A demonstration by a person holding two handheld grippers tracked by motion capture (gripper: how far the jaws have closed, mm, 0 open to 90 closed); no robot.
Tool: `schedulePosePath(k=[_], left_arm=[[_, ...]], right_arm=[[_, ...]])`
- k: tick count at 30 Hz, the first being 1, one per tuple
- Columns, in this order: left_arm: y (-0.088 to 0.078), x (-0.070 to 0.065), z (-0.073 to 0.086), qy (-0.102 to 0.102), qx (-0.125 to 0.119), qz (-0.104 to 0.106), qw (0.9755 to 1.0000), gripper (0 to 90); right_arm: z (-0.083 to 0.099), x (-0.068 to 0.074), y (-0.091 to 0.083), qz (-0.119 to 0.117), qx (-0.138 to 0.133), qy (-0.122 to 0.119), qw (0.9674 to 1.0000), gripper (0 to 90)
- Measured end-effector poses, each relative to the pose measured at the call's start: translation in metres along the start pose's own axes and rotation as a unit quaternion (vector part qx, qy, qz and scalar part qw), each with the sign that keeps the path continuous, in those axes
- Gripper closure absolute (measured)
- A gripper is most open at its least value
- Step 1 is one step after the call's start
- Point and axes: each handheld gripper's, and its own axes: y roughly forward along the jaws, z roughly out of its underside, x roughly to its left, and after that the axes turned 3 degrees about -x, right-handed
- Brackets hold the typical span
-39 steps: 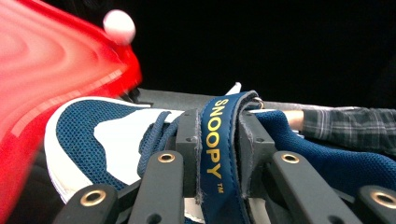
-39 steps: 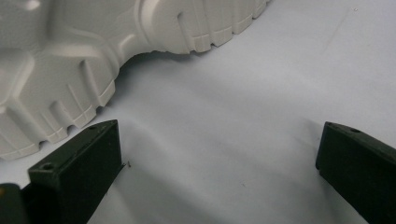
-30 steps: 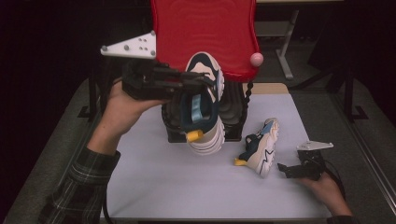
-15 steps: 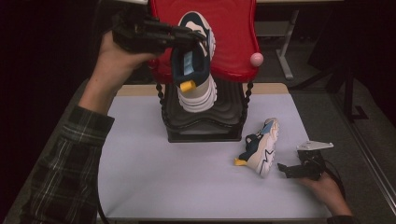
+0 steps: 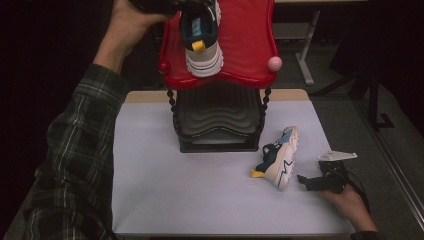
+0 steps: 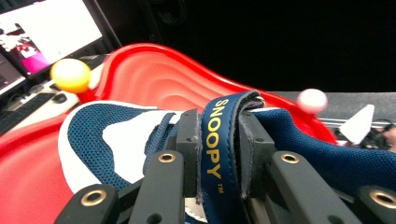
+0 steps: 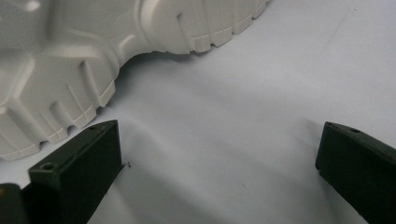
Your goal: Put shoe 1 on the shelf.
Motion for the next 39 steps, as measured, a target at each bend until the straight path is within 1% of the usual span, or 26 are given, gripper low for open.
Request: schedulePosePath(k=[3,4,5,7,8,11,14,16,17,18,19,20,21,23,24,25,26,27,28,31,32,33,34,36,37,39], left_arm=[[0.005,0.013,-0.004,0.007,0.004,-0.001,1.0,73.2],[0.005,0.013,-0.004,0.007,0.004,-0.001,1.0,73.2],[0.008,0.02,-0.007,0.014,0.012,0.0,0.9998,73.2],[0.011,0.022,-0.007,0.017,0.017,0.001,0.9997,73.1],[0.016,0.026,-0.008,0.019,0.027,0.008,0.9994,73.0],[0.019,0.026,-0.007,0.025,0.029,0.007,0.9992,72.8],[0.019,0.028,-0.006,0.021,0.028,0.008,0.9994,71.6],[0.019,0.029,-0.005,0.007,0.024,0.003,0.9997,61.1],[0.018,0.028,-0.004,0.006,0.023,-0.003,0.9997,56.2],[0.018,0.028,-0.003,0.001,0.02,-0.009,0.9998,56.2],[0.017,0.028,-0.003,-0.003,0.022,-0.008,0.9997,48.7],[0.018,0.026,-0.004,-0.003,0.032,-0.009,0.9994,45.5],[0.018,0.026,-0.004,-0.003,0.032,-0.009,0.9994,41.5],[0.019,0.023,-0.004,-0.004,0.044,0.0,0.999,40.4],[0.019,0.022,-0.004,-0.007,0.048,0.002,0.9988,38.8],[0.017,0.019,-0.002,-0.012,0.046,-0.002,0.9989,34.3],[0.017,0.019,-0.002,-0.012,0.046,-0.002,0.9989,33.0],[0.015,0.019,-0.001,-0.015,0.041,-0.002,0.999,33.0],[0.013,0.019,0.001,-0.023,0.035,0.002,0.9991,28.7],[0.009,0.019,0.006,-0.039,0.022,0.009,0.999,26.3],[0.007,0.018,0.01,-0.052,0.012,0.021,0.9984,23.2],[0.007,0.018,0.01,-0.052,0.012,0.021,0.9984,21.9],[0.004,0.017,0.014,-0.061,0.007,0.026,0.9978,20.9],[0.002,0.016,0.016,-0.063,0.006,0.024,0.9977,20.3],[-0.001,0.014,0.019,-0.072,0.001,0.022,0.9971,19.1],[-0.006,0.01,0.023,-0.077,-0.002,0.021,0.9968,18.3]], right_arm=[[0.0,0.0,0.0,0.001,0.0,0.0,1.0,0.0],[0.0,0.0,0.0,0.001,0.0,0.0,1.0,0.0],[0.0,0.0,0.0,0.0,0.0,0.0,1.0,0.0],[0.0,0.0,0.0,0.001,0.001,-0.002,1.0,0.0],[0.0,0.0,0.0,0.0,0.0,-0.001,1.0,0.0],[0.0,-0.002,-0.001,-0.005,0.0,0.005,1.0,0.0],[-0.001,-0.001,0.0,-0.003,0.002,-0.005,1.0,0.0],[0.0,-0.001,0.0,-0.003,0.001,-0.003,1.0,0.0],[0.0,-0.001,0.0,-0.003,0.0,-0.005,1.0,0.0],[0.0,-0.001,0.0,-0.003,0.0,-0.005,1.0,0.0],[0.0,-0.001,0.0,-0.003,0.001,-0.005,1.0,0.0],[0.0,-0.001,0.0,-0.003,0.001,-0.005,1.0,0.0],[0.0,-0.001,0.0,-0.003,0.0,-0.005,1.0,0.0],[0.0,-0.001,0.0,-0.002,0.0,-0.005,1.0,0.0],[0.0,-0.001,0.0,-0.002,0.0,-0.005,1.0,0.0],[0.0,-0.001,0.0,-0.002,0.0,-0.006,1.0,0.0],[0.0,-0.001,0.0,-0.002,0.0,-0.006,1.0,0.0],[0.0,-0.001,0.0,-0.002,0.0,-0.006,1.0,0.0],[0.0,-0.001,0.0,-0.002,-0.001,-0.006,1.0,0.0],[0.0,0.0,0.0,-0.001,0.0,-0.005,1.0,0.0],[0.0,-0.001,0.0,-0.001,-0.001,-0.006,1.0,0.0],[0.0,-0.001,0.0,-0.001,-0.001,-0.006,1.0,0.0],[0.0,-0.001,0.0,-0.001,-0.001,-0.006,1.0,0.0],[0.0,-0.001,0.0,-0.002,0.0,-0.006,1.0,0.0],[0.0,-0.001,0.0,-0.002,0.0,-0.006,1.0,0.0],[0.0,0.0,0.0,-0.001,-0.001,-0.006,1.0,0.0]])
